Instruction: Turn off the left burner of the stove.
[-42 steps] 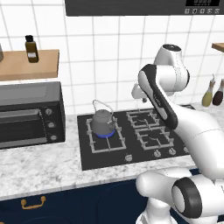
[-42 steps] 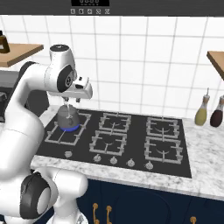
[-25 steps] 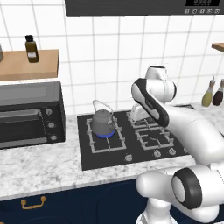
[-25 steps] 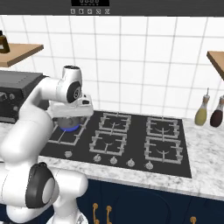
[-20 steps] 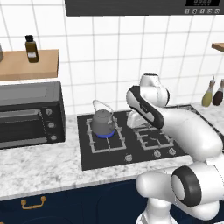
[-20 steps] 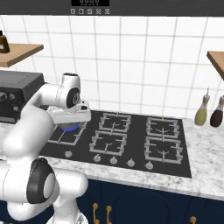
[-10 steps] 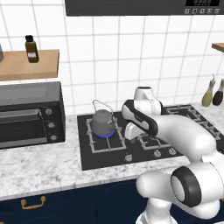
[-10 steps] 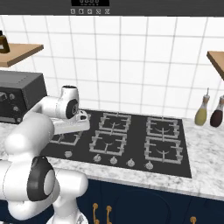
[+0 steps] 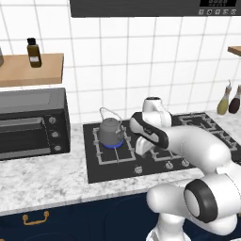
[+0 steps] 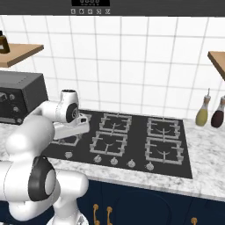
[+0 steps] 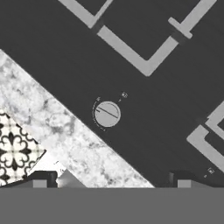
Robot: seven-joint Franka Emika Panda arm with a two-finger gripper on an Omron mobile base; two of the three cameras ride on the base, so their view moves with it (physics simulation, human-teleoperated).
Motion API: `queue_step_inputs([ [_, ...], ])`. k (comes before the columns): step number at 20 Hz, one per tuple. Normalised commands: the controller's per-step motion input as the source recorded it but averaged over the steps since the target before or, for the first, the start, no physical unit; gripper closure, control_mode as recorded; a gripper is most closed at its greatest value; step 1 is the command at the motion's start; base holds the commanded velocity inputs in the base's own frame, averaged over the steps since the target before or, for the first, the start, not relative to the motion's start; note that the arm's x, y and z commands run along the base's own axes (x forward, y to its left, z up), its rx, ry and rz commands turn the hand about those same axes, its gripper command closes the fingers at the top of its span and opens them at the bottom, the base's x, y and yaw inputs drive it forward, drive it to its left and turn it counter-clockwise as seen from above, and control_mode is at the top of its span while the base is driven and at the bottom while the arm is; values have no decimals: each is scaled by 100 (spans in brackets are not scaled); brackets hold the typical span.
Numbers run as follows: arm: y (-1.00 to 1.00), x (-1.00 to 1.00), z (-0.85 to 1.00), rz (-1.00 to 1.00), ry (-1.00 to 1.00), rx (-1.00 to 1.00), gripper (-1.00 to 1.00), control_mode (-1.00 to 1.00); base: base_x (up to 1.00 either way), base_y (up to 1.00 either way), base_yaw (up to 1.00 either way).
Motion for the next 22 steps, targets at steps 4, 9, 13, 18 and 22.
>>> queue_step_inputs([
  [4, 15, 0, -18, 32, 0, 0, -100, -100, 0, 0, 0],
  [9, 12, 0, -21, 15, 0, 0, -100, -100, 0, 0, 0],
  [13, 1, 3, -23, 2, 0, 0, -100, -100, 0, 0, 0],
  [18, 1, 3, -25, 0, 0, 0, -100, -100, 0, 0, 0],
  [22, 4, 0, -19, 1, 0, 0, -100, -100, 0, 0, 0],
])
